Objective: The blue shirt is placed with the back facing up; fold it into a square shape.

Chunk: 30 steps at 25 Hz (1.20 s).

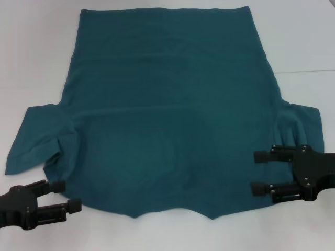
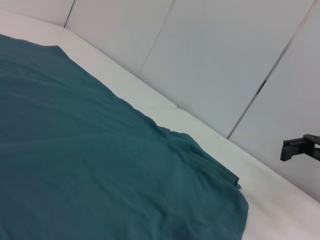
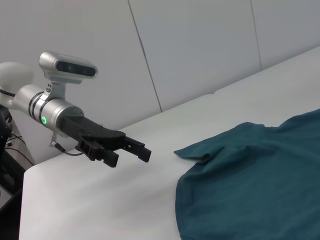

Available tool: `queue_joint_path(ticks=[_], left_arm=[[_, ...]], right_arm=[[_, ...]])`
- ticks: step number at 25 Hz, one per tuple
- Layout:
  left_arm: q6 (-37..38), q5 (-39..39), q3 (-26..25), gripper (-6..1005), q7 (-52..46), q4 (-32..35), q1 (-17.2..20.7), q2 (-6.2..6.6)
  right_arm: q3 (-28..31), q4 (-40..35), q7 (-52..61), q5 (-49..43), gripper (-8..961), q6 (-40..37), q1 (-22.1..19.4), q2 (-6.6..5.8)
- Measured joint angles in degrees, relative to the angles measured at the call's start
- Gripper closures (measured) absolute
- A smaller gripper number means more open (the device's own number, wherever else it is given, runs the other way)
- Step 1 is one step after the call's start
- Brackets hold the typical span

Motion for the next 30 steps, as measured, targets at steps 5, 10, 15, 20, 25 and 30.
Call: queue_joint_path(ticks=[5, 10, 15, 20, 25, 30], left_arm=[[-0.13, -0.06, 0.01, 81, -0.02, -0.01, 0.06, -0.05], [-0.13, -0.25, -0.01, 82, 0.08, 0.0, 0.08, -0.22], [-1.0, -0.41, -0.12, 81, 0.11, -0.01, 0.09, -0.3], [-2.52, -0.51, -0.57, 81, -1.05, 0.18, 0.06, -0.3], [-3.14, -0.68, -2.28, 89, -3.44, 1.95, 0.06, -0.3], [-7.38, -0.68, -4.98, 96, -8.26, 5.09, 0.41, -0.35]], right_arm=[[-0.07, -0.01, 0.03, 0.02, 27, 0.06, 0.13, 0.14], [0.02, -0.01, 0.03, 0.1, 26, 0.06, 0.15, 0.18], [0.09, 0.0, 0.03, 0.32, 26, 0.06, 0.15, 0.25], [0.09, 0.0, 0.24, 0.35, 26, 0.15, 0.16, 0.35], [0.2, 0.0, 1.7, 0.37, 27, 1.04, 0.54, 0.32], [0.29, -0.06, 2.92, 0.9, 27, 2.29, 0.85, 0.39]])
